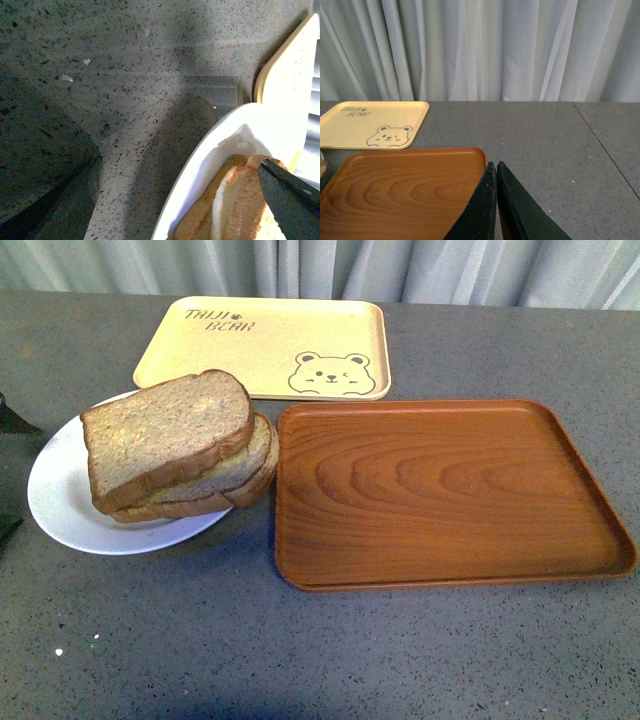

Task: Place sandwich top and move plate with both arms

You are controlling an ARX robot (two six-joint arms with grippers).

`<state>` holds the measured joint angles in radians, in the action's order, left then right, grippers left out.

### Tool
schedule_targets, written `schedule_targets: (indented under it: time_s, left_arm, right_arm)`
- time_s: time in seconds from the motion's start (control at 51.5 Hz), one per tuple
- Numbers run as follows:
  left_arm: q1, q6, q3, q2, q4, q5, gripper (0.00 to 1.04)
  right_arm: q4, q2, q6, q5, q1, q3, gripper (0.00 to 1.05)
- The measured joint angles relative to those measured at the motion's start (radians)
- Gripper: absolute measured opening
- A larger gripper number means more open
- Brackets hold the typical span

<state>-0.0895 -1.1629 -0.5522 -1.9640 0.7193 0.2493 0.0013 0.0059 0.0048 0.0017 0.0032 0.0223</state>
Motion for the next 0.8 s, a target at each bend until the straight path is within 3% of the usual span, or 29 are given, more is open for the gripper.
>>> schedule_targets:
  time_s: [0.117,0.194,0.466,0.602,0.796]
  left_arm:
    - [0.005,-0.022,0.003,-0.013,0.012,0.003,0.80]
    - [0.010,-0.040,0.014,-0.020,0.021,0.013,0.64]
    - [0.011,-0.055,0.040,-0.020,0.037,0.051,0.23]
    - [0.008,-0.050,0.055,-0.008,0.063,0.091,0.06]
    - [-0.008,-0.065,0.092,0.055,0.100,0.122,0.03]
  right_arm:
    - [0.000,0.000,0.000,0.000,0.000,0.000,0.21]
    - [0.000,0.000,0.000,0.000,0.000,0.000,0.36]
    - [0.000,0.000,0.000,0.000,0.000,0.000,0.75]
    - [0.000,0.000,0.000,0.000,0.000,0.000,0.97]
    - [0.000,0.000,0.000,0.000,0.000,0.000,0.96]
